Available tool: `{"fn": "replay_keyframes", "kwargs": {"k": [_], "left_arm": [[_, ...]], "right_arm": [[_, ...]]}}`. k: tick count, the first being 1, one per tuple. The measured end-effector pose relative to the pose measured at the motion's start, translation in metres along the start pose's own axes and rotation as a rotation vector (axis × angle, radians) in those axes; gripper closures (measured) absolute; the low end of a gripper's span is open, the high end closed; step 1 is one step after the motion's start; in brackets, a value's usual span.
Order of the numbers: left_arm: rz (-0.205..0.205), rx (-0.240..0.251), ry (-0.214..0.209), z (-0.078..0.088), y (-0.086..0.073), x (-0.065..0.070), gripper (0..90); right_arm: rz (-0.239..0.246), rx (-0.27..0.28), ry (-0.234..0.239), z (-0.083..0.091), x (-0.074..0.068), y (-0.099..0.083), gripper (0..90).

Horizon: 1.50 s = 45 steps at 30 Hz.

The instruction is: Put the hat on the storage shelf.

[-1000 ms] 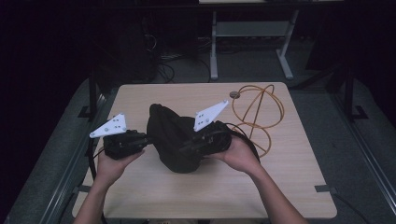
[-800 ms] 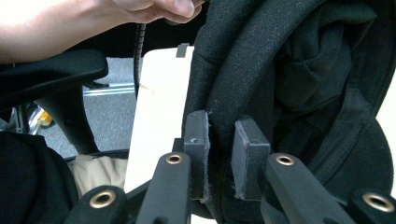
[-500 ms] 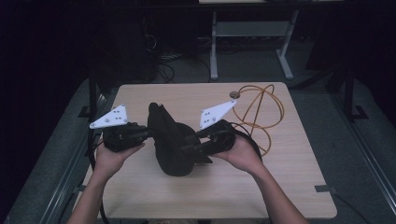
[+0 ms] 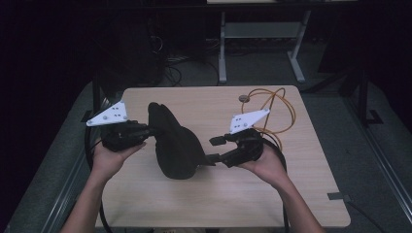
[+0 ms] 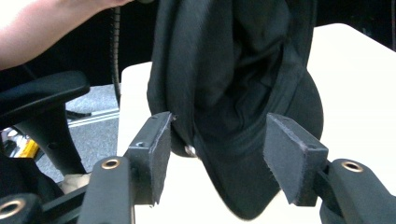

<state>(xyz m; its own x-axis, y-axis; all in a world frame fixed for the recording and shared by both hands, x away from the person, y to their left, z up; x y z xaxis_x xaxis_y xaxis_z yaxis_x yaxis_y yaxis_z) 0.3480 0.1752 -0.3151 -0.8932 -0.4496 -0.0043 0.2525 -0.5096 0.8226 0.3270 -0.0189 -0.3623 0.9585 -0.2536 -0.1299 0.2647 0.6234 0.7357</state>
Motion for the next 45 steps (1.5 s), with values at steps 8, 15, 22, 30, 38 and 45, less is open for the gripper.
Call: {"fn": "replay_keyframes", "kwargs": {"k": [8, 15, 22, 30, 38, 45], "left_arm": [[0.003, -0.003, 0.003, 0.004, 0.003, -0.004, 87.4], [0.0, 0.013, -0.003, 0.009, 0.009, -0.006, 87.4], [0.003, 0.006, -0.006, 0.009, 0.012, -0.008, 87.4], [0.008, 0.0, -0.009, 0.007, 0.019, -0.011, 87.4], [-0.003, -0.013, -0.013, 0.005, 0.031, -0.012, 87.4], [-0.023, -0.031, -0.02, -0.002, 0.044, -0.011, 87.4]], "right_arm": [[-0.04, 0.002, -0.053, 0.011, 0.007, -0.025, 37.7], [-0.059, -0.02, -0.089, 0.019, 0.006, -0.049, 36.6], [-0.109, -0.01, -0.114, 0.028, 0.012, -0.075, 33.7], [-0.137, -0.009, -0.143, 0.034, 0.016, -0.098, 29.1], [-0.182, -0.049, -0.17, 0.029, 0.021, -0.134, 29.4], [-0.232, -0.057, -0.167, 0.031, 0.027, -0.158, 28.1]]}}
Point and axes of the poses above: each handheld gripper's, and its own axes: z roughly backward along the jaws, y roughly out of its top, x roughly to its right, the point moved 9 cm from there along -z, roughly forward along the jaws, and after that the axes turned 12 degrees about -x, right-handed, at the moved point
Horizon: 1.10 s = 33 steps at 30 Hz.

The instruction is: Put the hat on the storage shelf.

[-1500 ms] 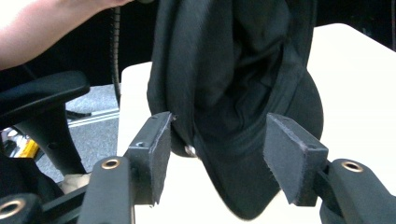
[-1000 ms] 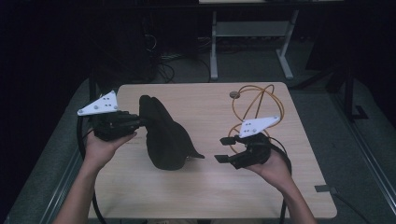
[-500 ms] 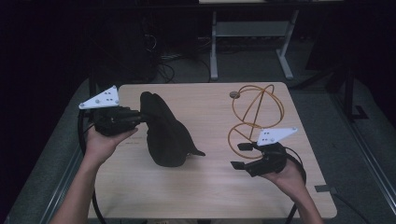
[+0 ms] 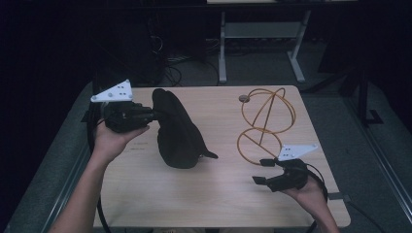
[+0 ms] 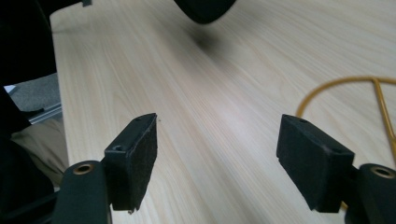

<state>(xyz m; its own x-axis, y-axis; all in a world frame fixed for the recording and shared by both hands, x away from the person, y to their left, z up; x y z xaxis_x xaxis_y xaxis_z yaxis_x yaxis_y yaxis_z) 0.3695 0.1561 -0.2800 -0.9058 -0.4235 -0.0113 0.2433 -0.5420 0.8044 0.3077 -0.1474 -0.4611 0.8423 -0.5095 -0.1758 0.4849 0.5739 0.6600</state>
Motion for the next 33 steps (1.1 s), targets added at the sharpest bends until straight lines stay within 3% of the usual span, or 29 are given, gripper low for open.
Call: {"fn": "replay_keyframes", "kwargs": {"k": [22, 33], "left_arm": [[-0.029, -0.022, -0.052, -0.036, 0.038, 0.004, 87.4], [-0.057, -0.025, -0.085, -0.057, 0.067, 0.005, 87.4]], "right_arm": [[-0.056, -0.013, -0.058, 0.01, 0.028, -0.031, 27.4], [-0.085, 0.009, -0.092, 0.021, 0.04, -0.04, 26.9]]}}
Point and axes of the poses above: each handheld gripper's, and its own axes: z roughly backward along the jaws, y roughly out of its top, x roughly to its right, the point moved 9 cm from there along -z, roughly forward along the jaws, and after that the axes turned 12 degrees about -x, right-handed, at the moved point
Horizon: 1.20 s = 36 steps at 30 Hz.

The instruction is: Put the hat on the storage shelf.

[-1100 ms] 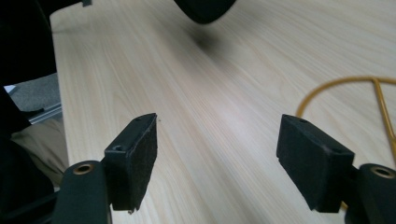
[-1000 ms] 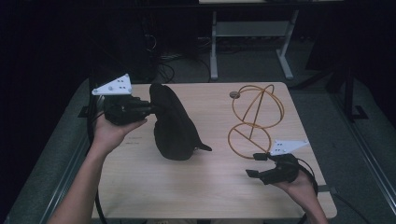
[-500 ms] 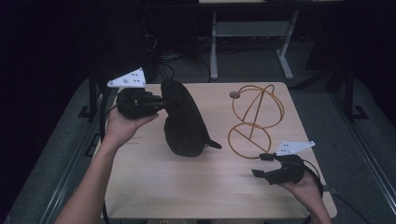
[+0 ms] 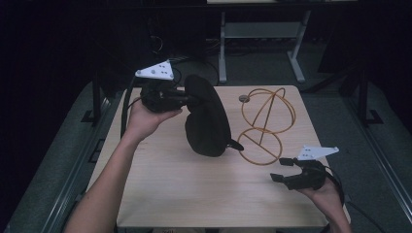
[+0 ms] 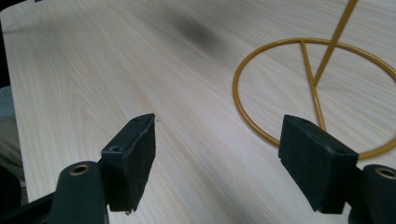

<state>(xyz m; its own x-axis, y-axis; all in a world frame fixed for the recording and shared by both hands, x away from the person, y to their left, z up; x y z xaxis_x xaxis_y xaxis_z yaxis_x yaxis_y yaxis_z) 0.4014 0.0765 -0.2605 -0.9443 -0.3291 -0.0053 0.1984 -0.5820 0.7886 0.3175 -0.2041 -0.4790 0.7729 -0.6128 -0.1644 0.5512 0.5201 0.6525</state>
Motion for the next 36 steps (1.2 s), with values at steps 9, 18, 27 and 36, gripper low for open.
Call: {"fn": "replay_keyframes", "kwargs": {"k": [9, 18, 27, 36], "left_arm": [[-0.011, -0.01, -0.02, -0.011, 0.024, -0.003, 87.4], [-0.05, -0.036, -0.038, -0.021, 0.054, 0.0, 87.4], [-0.083, -0.08, -0.063, -0.028, 0.094, 0.003, 87.4], [-0.079, -0.172, -0.084, -0.061, 0.132, 0.001, 87.5]], "right_arm": [[-0.015, 0.023, -0.011, 0.007, 0.004, 0.0, 26.5], [-0.02, 0.041, -0.022, 0.012, 0.009, 0.001, 25.9], [-0.051, 0.07, -0.034, 0.02, 0.015, -0.001, 25.3], [-0.065, 0.086, -0.034, 0.024, 0.017, -0.001, 24.8]]}}
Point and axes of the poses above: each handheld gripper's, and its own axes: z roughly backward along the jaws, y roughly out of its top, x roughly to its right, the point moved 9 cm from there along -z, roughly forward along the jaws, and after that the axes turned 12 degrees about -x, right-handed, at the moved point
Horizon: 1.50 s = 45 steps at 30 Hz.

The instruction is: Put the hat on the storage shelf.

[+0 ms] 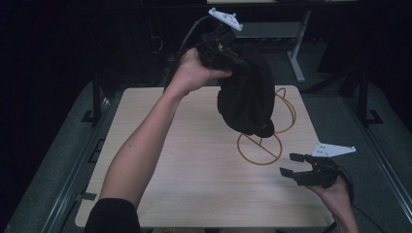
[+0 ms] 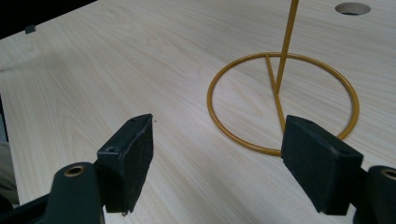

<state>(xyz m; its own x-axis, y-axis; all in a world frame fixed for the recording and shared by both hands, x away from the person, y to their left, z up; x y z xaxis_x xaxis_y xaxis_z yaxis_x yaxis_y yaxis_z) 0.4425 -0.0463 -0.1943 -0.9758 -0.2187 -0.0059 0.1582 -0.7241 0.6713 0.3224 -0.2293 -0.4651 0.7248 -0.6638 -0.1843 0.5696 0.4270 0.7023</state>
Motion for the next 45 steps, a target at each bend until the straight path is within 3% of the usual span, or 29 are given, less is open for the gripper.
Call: {"fn": "replay_keyframes", "kwargs": {"k": [3, 7, 12, 15, 17, 19, 24, 32, 45], "left_arm": [[0.03, 0.022, -0.035, -0.011, 0.01, 0.0, 87.4], [0.029, 0.037, -0.058, -0.036, 0.028, 0.003, 87.3], [0.063, -0.042, -0.078, -0.101, 0.044, 0.004, 86.2], [0.133, -0.037, -0.166, -0.134, 0.05, 0.006, 74.1], [0.115, -0.103, -0.128, -0.155, 0.048, 0.004, 70.1], [0.124, -0.106, -0.15, -0.165, 0.048, 0.005, 68.4], [0.1, -0.074, -0.116, -0.159, 0.052, 0.005, 62.5], [0.069, -0.072, -0.087, -0.143, 0.046, 0.006, 61.0], [0.083, -0.054, -0.076, -0.131, 0.029, 0.006, 58.8]], "right_arm": [[-0.005, -0.001, 0.005, 0.0, 0.001, -0.001, 24.6], [-0.016, 0.007, 0.008, 0.002, 0.003, -0.002, 24.6], [-0.026, 0.002, 0.005, 0.001, 0.005, -0.004, 24.6], [-0.029, -0.004, 0.009, -0.001, 0.007, -0.006, 25.1], [-0.036, -0.003, 0.01, -0.001, 0.008, -0.008, 25.1], [-0.034, -0.007, 0.007, 0.001, 0.008, -0.011, 25.1], [-0.049, -0.001, -0.003, 0.006, 0.011, -0.016, 25.1], [-0.05, 0.009, -0.02, 0.009, 0.013, -0.016, 25.0], [-0.052, 0.004, -0.025, 0.007, 0.013, -0.016, 24.1]]}}
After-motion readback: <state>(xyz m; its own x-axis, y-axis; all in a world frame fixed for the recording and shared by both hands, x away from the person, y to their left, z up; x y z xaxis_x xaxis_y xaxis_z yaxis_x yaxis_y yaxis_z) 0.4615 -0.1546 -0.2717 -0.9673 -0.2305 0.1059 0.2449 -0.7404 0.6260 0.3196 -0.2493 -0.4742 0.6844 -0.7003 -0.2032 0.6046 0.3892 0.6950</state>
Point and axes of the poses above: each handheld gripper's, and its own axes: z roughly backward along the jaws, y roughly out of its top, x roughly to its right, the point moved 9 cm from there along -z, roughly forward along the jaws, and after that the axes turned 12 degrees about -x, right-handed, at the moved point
